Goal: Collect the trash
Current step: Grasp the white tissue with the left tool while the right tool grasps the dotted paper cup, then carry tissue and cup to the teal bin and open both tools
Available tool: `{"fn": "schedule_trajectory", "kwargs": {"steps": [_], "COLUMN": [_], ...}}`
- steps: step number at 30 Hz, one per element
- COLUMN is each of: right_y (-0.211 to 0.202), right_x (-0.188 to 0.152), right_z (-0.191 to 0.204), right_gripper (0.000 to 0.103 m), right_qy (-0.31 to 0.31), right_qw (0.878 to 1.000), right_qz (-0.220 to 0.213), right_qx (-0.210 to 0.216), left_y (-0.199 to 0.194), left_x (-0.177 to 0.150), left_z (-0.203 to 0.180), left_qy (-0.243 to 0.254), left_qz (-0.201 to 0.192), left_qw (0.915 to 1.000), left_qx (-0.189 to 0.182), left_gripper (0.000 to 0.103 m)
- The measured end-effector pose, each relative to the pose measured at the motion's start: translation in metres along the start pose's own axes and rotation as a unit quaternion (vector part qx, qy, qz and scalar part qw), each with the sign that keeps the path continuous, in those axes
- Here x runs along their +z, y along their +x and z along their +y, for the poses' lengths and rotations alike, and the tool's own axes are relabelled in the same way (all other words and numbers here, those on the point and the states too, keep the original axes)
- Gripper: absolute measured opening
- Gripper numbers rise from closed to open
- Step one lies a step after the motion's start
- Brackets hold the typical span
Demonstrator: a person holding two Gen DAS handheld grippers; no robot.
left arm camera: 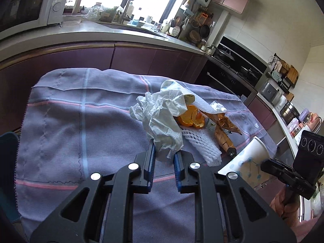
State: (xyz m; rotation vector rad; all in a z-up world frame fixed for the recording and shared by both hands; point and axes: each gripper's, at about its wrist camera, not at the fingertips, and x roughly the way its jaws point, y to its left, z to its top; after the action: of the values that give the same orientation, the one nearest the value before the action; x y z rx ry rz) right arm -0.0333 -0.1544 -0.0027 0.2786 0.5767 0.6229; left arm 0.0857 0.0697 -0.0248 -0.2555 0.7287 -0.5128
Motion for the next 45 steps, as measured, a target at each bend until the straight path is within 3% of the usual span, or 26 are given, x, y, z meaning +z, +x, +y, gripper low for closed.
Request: {"fn": "schedule_trajectory", "kwargs": {"steps": [10,16,20,33,45], "right_y": [0.075,0.133,0.168,0.272,0.333], "right_x": [0.024,0.038,0.049,0.053,0.04], "right_z": [0.06,0.106,0.132,0.172,0.189], "right_gripper": [0.003,0.003,0.003,0.003,0.003], "right_qy": [-0.058,-0.079,-0.087,-0.078,-0.085], "right_qw": [0.993,0.982,0.975,0.968,0.963], "right_qz": [0.041,0.067,0.08,0.142,0.196], "right_qx": [0.097,0.158,0.186,0.19,0.165], "left_y": [-0.109,-0.161,-0.179,-0.172,-0.137], "left_x": [-0.021,-0.04,-0.054,-0.075,-0.073], "left_z": [0.068,0.124,0.157,0.24,0.28], "left_qy": [-0.043,-0.075,-0.095,-0.152,-0.181], "left_qz": [-0.064,-0.085,-0.083,-0.049,-0.009], "left_qw": [0.9931,0.9772,0.9677,0.9556,0.9475], "left_qx": [0.088,0.18,0.218,0.247,0.263], "left_gripper": [0.017,0.017,0.017,0.018,0.02]}}
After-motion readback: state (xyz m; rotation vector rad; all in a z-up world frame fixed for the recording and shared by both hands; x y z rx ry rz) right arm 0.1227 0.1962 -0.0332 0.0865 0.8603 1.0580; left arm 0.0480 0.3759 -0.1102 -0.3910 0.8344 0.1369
